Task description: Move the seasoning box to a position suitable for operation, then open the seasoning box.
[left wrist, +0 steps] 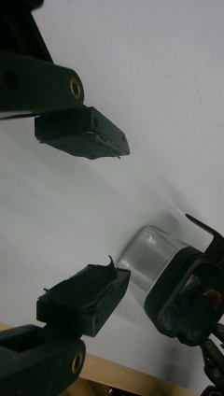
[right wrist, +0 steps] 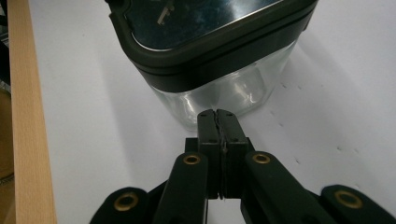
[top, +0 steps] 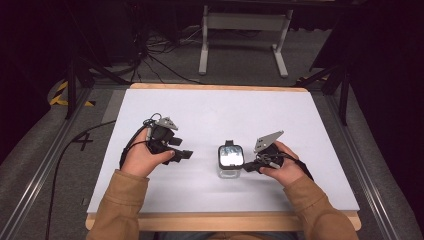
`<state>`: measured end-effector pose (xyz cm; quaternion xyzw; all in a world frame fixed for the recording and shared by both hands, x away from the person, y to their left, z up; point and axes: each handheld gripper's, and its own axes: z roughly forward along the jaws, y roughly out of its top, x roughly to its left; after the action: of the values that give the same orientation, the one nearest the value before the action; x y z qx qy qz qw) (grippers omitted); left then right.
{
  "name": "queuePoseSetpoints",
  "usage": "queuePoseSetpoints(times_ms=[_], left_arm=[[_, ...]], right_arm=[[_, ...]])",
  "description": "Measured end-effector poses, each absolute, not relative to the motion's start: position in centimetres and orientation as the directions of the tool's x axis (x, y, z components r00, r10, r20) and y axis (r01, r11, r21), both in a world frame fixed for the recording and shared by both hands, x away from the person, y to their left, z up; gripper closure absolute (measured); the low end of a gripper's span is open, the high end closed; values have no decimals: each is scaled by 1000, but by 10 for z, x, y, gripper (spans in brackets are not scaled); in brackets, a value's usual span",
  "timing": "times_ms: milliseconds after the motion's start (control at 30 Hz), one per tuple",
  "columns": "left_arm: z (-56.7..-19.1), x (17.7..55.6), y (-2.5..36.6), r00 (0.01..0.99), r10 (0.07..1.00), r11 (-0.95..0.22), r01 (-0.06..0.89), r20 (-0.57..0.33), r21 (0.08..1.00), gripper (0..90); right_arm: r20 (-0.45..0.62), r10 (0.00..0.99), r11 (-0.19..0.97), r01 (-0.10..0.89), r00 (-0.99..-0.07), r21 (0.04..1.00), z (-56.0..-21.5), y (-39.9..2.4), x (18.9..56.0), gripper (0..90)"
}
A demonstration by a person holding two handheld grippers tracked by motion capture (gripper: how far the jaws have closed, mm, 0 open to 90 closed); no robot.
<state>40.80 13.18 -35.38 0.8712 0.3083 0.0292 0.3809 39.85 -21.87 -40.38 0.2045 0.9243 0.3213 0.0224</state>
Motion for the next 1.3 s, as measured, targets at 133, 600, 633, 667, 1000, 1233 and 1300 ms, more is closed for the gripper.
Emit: queuePoseSetpoints(times_ms=[133,600,633,667,1000,1233,1300], left_arm=[[-354,408,130,806,566,-513,506,-170,693,359],[-341,414,101,822,530,-441,476,-208,761,535],[-340,415,97,826,524,-434,471,-210,768,540],[-340,415,97,826,524,-434,471,-210,768,544],[-350,434,60,859,459,-407,430,-227,806,677],[-362,444,40,882,417,-461,414,-221,785,830],[-364,446,36,884,412,-456,409,-220,790,839]], right_arm=[[86,392,717,363,-916,595,-406,-216,398,900],[72,522,615,433,-850,659,-386,-260,388,900],[71,529,608,436,-845,663,-385,-263,387,900],[71,529,608,436,-845,663,-385,-263,387,900],[70,557,596,457,-827,661,-387,-273,377,900],[68,563,598,463,-823,654,-391,-274,369,900],[71,566,596,468,-821,653,-392,-275,367,900]])
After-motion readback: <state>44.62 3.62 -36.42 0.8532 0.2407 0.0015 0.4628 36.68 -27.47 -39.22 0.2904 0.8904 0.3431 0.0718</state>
